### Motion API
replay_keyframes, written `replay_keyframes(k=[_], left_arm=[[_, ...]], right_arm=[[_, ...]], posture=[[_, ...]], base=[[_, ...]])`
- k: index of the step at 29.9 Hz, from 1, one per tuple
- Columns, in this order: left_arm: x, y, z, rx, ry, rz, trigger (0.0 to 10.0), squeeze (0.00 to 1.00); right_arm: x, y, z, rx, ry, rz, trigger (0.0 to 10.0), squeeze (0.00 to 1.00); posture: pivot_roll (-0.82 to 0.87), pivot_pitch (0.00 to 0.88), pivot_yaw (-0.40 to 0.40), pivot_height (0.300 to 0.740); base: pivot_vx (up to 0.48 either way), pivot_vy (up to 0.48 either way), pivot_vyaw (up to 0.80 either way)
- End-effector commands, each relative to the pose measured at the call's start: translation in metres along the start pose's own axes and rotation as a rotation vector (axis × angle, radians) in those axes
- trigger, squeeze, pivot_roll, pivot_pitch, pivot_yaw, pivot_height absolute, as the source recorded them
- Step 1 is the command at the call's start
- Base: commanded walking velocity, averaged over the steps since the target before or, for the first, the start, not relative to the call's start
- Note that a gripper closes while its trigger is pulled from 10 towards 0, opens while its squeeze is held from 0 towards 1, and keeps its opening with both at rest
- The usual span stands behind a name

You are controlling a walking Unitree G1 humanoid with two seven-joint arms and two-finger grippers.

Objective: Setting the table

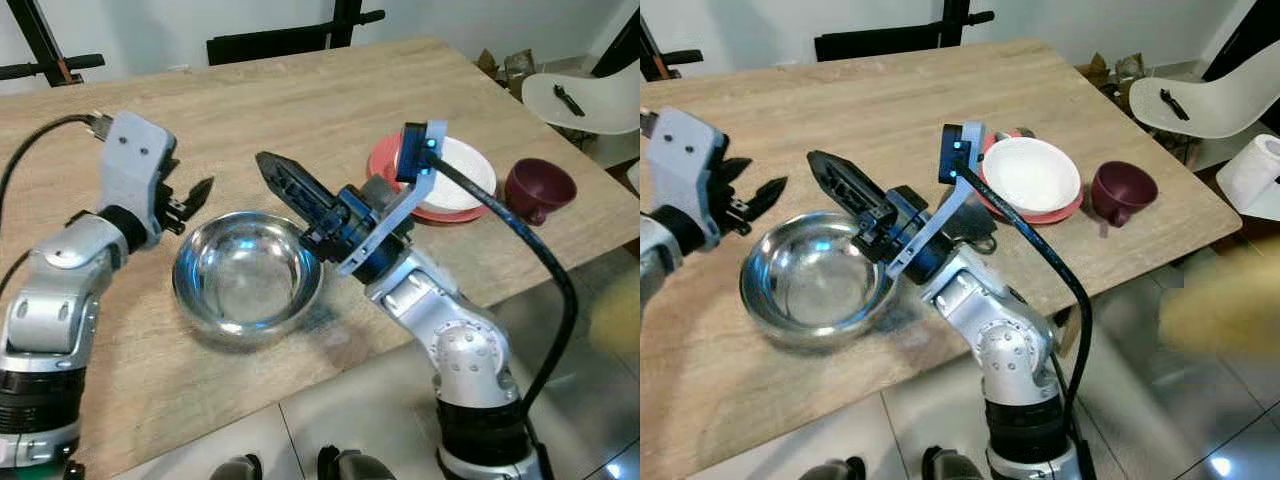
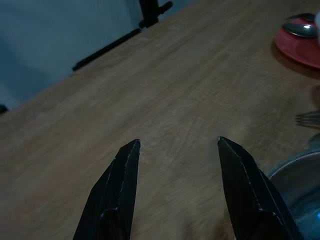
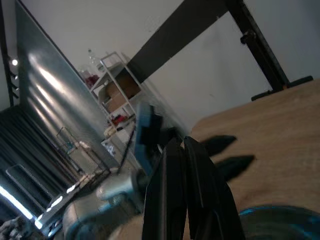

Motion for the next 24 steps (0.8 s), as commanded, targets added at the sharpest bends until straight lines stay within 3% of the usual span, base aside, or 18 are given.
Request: replay_keyframes(k=[1,4,6,8,11,14,15,18,24], left_arm=[[-0.003,0.008,-0.01,-0.049,-0.055,0.027,10.0,0.0],[-0.013,0.009,-0.029,-0.067,-0.19,0.047,10.0,0.0],[-0.022,-0.001,-0.045,-0.021,-0.307,0.063,10.0,0.0],[-0.026,-0.007,-0.051,-0.001,-0.345,0.082,10.0,0.0],[-0.029,-0.013,-0.053,0.028,-0.355,0.09,10.0,0.0],[-0.034,-0.018,-0.05,0.043,-0.356,0.105,10.0,0.0],[-0.042,-0.02,-0.044,0.041,-0.35,0.103,10.0,0.0],[-0.044,-0.021,-0.043,0.042,-0.354,0.105,10.0,0.0],[-0.041,-0.022,-0.04,0.052,-0.341,0.132,10.0,0.0]], right_arm=[[0.002,-0.001,-0.007,0.016,-0.001,0.017,10.0,0.0],[0.001,-0.005,-0.013,0.035,-0.009,0.024,10.0,0.0],[0.001,-0.006,-0.015,0.034,-0.014,0.034,10.0,0.0],[0.004,-0.006,-0.015,0.038,-0.002,0.047,10.0,0.0],[0.005,-0.008,-0.016,0.051,0.002,0.067,10.0,0.0],[0.007,-0.014,-0.017,0.085,0.001,0.136,10.0,0.0],[0.007,-0.011,-0.015,0.093,0.0,0.203,10.0,0.0],[0.007,-0.009,-0.014,0.095,0.0,0.214,10.0,0.0],[-0.027,-0.035,-0.012,0.306,-0.164,0.177,10.0,0.0]], posture=[[-0.02,0.099,-0.013,0.74],[-0.01,0.104,-0.015,0.74],[-0.01,0.108,-0.011,0.74],[-0.01,0.109,-0.01,0.74],[-0.01,0.111,-0.008,0.74],[-0.02,0.117,-0.006,0.74],[-0.03,0.12,-0.007,0.74],[-0.03,0.12,-0.007,0.74],[-0.03,0.121,-0.004,0.74]], base=[[0.0,0.0,0.0],[0.0,0.0,0.0],[0.0,0.0,0.0],[0.0,0.0,0.0],[0.0,0.0,0.0],[0.0,0.0,0.0],[0.0,0.0,0.0],[0.0,0.0,0.0],[0.0,0.0,0.0]])
Point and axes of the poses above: a point about 5 cm out from each wrist's last joint towards the gripper, its own z axis pointing out of the wrist towards the gripper, its own y axis along the axis of the wrist's last joint, x = y × z, the point moved 6 cm from there along z, pointing out of the wrist towards the gripper, and after that the axes turned 14 degrees about z, right-handed, at the moved point
